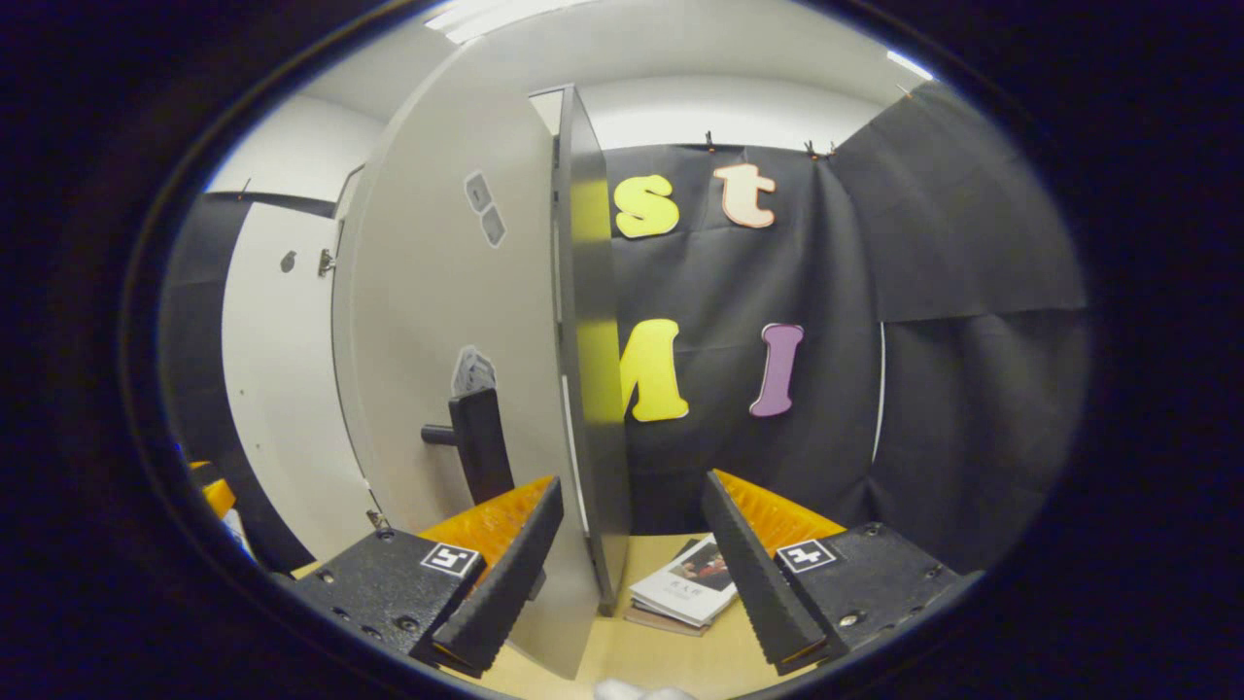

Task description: Grasp the bottle in the cabinet with the left hand and place it on the coaster, then close the right door with the right hand and the left door with the left hand.

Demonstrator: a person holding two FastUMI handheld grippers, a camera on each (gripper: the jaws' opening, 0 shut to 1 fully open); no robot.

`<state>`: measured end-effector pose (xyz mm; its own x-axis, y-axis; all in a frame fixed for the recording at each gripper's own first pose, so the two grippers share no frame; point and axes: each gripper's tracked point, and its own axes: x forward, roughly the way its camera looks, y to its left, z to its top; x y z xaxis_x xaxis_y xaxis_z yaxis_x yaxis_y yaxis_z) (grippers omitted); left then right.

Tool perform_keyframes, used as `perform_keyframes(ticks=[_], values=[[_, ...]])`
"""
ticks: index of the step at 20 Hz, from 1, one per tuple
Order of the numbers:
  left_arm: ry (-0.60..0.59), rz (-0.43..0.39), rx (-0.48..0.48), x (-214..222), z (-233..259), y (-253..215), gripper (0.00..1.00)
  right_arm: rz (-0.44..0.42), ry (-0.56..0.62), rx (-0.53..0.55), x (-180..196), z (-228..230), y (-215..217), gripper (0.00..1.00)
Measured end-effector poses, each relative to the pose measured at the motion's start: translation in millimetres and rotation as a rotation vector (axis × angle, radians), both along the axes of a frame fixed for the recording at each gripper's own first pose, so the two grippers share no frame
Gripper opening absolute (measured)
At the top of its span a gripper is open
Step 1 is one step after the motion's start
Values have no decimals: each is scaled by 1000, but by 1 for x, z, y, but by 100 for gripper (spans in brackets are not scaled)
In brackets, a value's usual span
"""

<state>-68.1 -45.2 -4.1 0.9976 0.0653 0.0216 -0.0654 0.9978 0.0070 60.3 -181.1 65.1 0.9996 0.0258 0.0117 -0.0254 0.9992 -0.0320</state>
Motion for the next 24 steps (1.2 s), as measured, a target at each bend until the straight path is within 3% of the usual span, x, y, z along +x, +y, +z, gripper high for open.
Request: perform_keyframes(ticks=[10, 15, 19, 24], values=[[18, -105, -17, 23, -23, 24, 96, -52, 13, 4, -4, -7, 62, 93], [29, -114, -10, 31, -35, 42, 96, 0, 27, 3, 7, -13, 114, 96], [37, -114, 7, 34, -44, 54, 96, 127, 104, -4, 14, -38, 162, 94], [25, -124, -14, 38, -43, 62, 96, 175, 121, 7, 9, -47, 185, 96]])
